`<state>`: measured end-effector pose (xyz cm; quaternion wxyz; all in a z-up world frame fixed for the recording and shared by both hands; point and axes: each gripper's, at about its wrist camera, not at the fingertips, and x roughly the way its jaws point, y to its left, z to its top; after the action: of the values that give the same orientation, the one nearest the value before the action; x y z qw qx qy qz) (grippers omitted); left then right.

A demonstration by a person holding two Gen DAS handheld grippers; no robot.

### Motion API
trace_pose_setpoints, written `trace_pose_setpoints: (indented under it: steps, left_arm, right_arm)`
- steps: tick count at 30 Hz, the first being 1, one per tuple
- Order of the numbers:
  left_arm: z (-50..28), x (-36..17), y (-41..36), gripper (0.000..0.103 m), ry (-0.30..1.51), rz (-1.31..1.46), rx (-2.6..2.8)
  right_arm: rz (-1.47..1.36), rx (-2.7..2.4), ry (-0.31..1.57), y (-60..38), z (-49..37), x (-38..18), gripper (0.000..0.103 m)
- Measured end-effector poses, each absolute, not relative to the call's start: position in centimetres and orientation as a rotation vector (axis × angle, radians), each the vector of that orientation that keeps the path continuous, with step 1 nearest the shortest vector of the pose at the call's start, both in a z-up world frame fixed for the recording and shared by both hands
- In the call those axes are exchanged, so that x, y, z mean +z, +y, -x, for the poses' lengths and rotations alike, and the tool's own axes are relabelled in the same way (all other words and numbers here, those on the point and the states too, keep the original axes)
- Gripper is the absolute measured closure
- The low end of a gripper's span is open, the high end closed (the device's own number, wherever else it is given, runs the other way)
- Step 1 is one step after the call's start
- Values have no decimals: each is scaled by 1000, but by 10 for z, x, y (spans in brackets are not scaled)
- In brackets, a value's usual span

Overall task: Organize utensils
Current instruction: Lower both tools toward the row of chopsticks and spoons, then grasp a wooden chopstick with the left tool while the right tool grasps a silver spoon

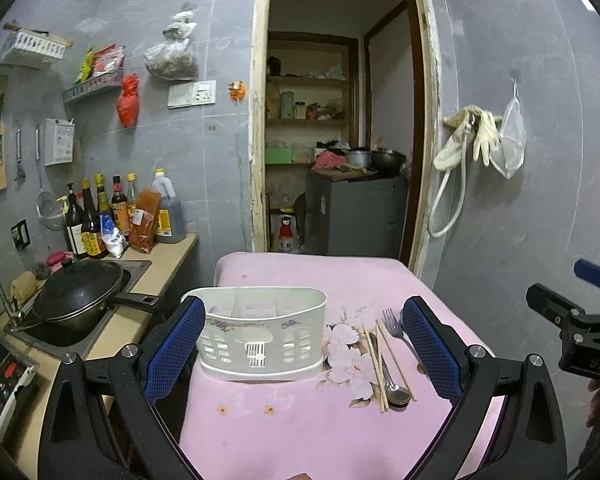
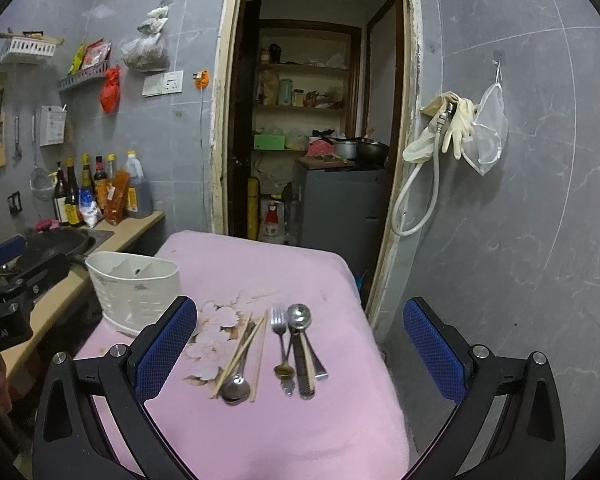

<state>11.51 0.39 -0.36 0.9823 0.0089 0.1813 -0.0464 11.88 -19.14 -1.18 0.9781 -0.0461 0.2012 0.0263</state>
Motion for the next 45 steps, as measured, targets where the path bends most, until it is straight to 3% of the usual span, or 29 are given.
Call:
trace_pose_setpoints:
  steps: [13,23,28,29,36,39,43,45]
  left_arm:
    - [-183,-34,-43,6,461,-44,-84]
    - [-226,-89,-67,7,662,2,-118]
    - [-243,-115,-75,10,728,10,-118]
    - [-247,-120,-77,14,746,11,-122]
    - [-282,-153,-87,51,846,27,-141]
    - [-299,-163,-90,60,871,28,-126]
    - [-324,-176,-94,75,910,41,-100]
    - [-333,-181,-94,81,931,50,-95]
  right_arm:
    - [110,119,467,-237,-188,-42,0]
    - [126,190,567,-268,-238,-82,0]
    - [93,238,644,-279,-262,-109,17]
    - [86,247,659,-280,-266,-113,21]
    - [54,305,741,-285,-298,-141,26]
    - [46,334,761,-283,-313,-149,27]
    - [45,376,794,-274,-336,-158,43]
    - [32,384,800,-274,-344,-161,45]
